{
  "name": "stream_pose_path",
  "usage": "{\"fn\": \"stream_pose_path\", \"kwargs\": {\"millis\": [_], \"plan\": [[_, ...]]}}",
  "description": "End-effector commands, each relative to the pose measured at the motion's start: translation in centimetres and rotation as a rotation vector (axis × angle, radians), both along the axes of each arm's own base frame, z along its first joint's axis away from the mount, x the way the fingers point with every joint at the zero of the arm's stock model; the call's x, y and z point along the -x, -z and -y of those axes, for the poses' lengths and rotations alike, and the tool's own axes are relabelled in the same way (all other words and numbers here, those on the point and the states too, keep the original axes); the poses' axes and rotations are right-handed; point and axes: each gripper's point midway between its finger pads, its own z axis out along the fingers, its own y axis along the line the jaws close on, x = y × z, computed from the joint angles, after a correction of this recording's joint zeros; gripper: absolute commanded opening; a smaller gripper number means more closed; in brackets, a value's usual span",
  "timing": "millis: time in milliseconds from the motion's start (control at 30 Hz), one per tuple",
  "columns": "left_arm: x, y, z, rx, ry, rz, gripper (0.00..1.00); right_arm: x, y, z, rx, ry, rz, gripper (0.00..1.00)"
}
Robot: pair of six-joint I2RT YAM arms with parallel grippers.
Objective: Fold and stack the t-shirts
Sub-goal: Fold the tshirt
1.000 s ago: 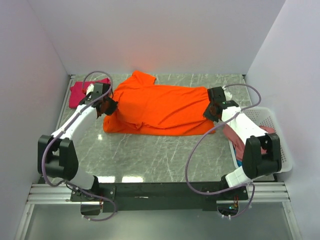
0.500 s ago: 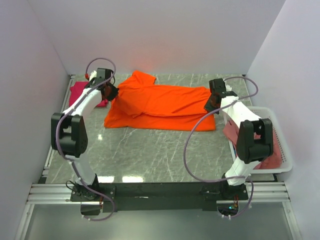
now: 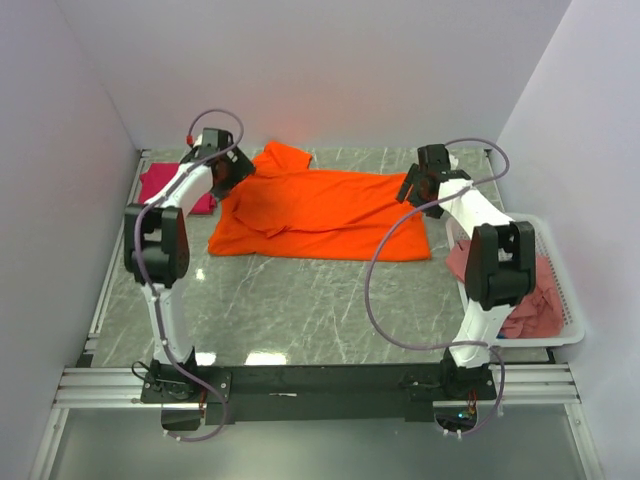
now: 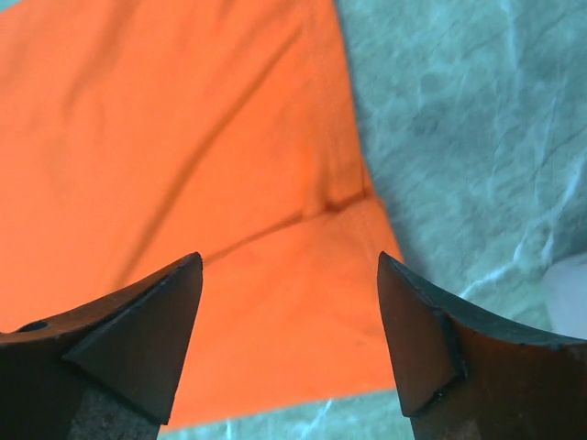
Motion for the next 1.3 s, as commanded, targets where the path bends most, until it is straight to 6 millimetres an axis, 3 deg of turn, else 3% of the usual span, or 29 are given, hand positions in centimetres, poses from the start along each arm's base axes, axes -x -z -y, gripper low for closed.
{"fn": "stream_pose_path", "kwargs": {"millis": [0, 100, 167, 367, 500, 733, 933, 1100, 1233, 1267], "plan": [[4.0, -3.7, 0.7, 0.028, 0.045, 0.039, 0.99, 0.9, -3.0, -2.1, -0.068, -0.073, 0.086, 0.84], [7.1, -1.6, 2.8, 0.068, 0.085, -0.02, 0.99, 2.4, -2.2, -4.2, -0.122, -0.137, 0.078, 0.85], [7.9, -0.1, 3.3, 0.067, 0.093, -0.053, 0.99, 3.0, -0.9, -5.1, -0.158, -0.165, 0.063, 0.85], [7.5, 2.8, 5.3, 0.1, 0.143, -0.114, 0.99, 4.2, 2.4, -6.2, -0.199, -0.191, -0.016, 0.85], [7.9, 4.3, 6.0, 0.098, 0.157, -0.158, 0.99, 4.7, 3.5, -6.2, -0.204, -0.186, -0.042, 0.85], [7.9, 5.3, 6.4, 0.104, 0.156, -0.16, 1.0, 5.5, 5.4, -6.1, -0.204, -0.177, -0.087, 0.85], [5.1, 4.6, 7.9, 0.162, 0.182, -0.098, 0.99, 6.0, 6.4, -5.7, -0.188, -0.168, -0.114, 0.85], [0.2, 0.8, 9.3, 0.205, 0.194, 0.08, 1.0, 5.8, 6.3, -5.8, -0.188, -0.179, -0.108, 0.85], [-4.0, -0.2, 9.6, 0.197, 0.191, 0.163, 0.99, 5.6, 5.8, -5.7, -0.178, -0.179, -0.097, 0.85], [-5.8, -1.0, 9.8, 0.194, 0.189, 0.193, 0.99, 5.5, 5.6, -5.6, -0.173, -0.181, -0.092, 0.85]]}}
